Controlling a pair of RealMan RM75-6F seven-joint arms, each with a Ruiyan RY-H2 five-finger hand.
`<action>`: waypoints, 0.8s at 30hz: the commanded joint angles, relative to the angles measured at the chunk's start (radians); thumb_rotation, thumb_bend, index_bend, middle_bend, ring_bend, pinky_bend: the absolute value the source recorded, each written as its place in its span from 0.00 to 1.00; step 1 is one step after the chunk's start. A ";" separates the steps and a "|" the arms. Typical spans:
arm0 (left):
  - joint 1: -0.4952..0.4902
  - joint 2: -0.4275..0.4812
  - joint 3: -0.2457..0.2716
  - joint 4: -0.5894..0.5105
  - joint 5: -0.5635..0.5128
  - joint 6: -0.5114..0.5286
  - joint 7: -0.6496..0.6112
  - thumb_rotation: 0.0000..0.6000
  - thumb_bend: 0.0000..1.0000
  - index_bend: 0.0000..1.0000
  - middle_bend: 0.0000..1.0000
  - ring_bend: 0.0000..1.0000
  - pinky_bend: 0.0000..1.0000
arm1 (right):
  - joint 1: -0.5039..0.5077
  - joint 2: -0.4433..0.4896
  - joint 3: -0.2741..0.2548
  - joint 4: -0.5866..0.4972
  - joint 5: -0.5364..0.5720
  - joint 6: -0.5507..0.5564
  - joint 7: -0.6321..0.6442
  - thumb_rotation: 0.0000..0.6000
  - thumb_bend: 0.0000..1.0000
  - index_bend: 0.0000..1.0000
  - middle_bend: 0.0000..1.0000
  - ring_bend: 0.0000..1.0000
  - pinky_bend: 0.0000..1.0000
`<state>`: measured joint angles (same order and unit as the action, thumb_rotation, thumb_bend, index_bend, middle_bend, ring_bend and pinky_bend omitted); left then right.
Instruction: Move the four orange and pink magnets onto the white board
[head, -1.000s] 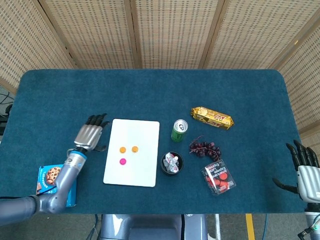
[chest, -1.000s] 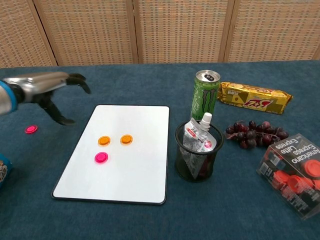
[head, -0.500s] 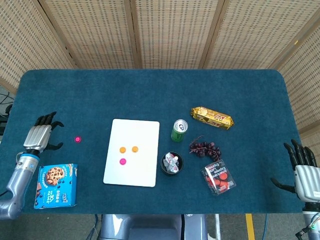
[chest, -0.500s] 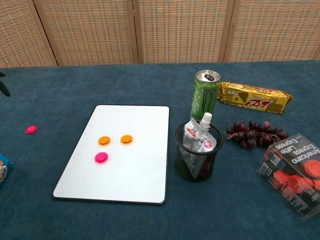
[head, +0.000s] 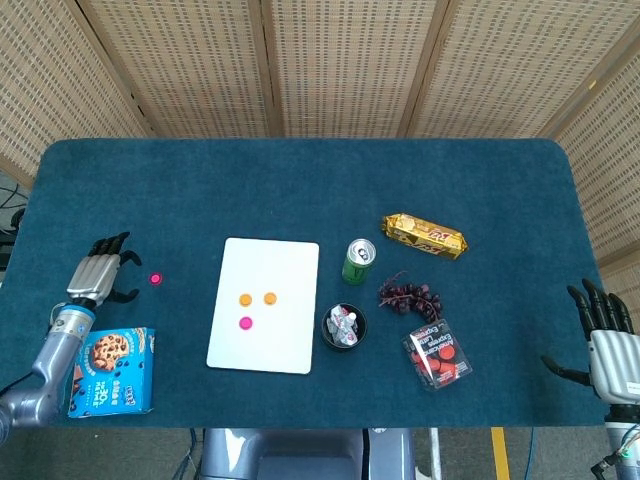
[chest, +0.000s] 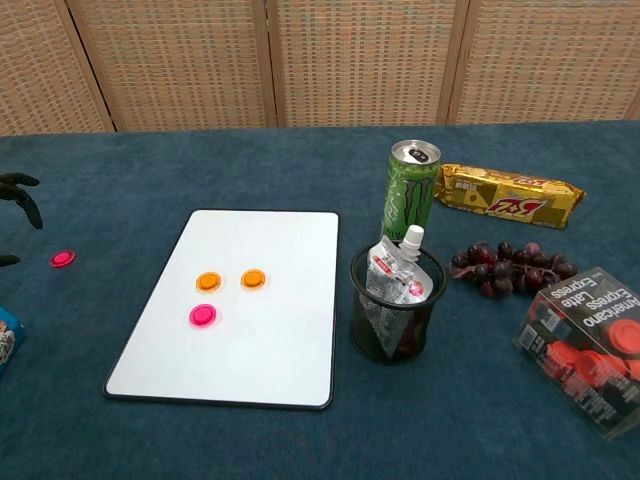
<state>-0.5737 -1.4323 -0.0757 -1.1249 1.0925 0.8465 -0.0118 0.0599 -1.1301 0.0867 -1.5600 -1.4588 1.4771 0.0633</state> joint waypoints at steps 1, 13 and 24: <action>-0.024 -0.028 -0.019 0.018 -0.034 -0.027 0.056 1.00 0.28 0.36 0.00 0.00 0.00 | 0.000 0.000 0.000 0.001 0.001 0.000 0.002 1.00 0.08 0.00 0.00 0.00 0.00; -0.053 -0.096 -0.045 0.068 -0.117 -0.063 0.180 1.00 0.28 0.36 0.00 0.00 0.00 | 0.000 0.002 0.000 0.000 0.003 -0.003 0.007 1.00 0.08 0.00 0.00 0.00 0.00; -0.051 -0.126 -0.050 0.092 -0.118 -0.072 0.191 1.00 0.29 0.38 0.00 0.00 0.00 | 0.000 0.003 0.000 -0.001 0.004 -0.004 0.010 1.00 0.08 0.00 0.00 0.00 0.00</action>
<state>-0.6246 -1.5565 -0.1249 -1.0339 0.9755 0.7751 0.1784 0.0598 -1.1269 0.0866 -1.5606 -1.4551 1.4727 0.0731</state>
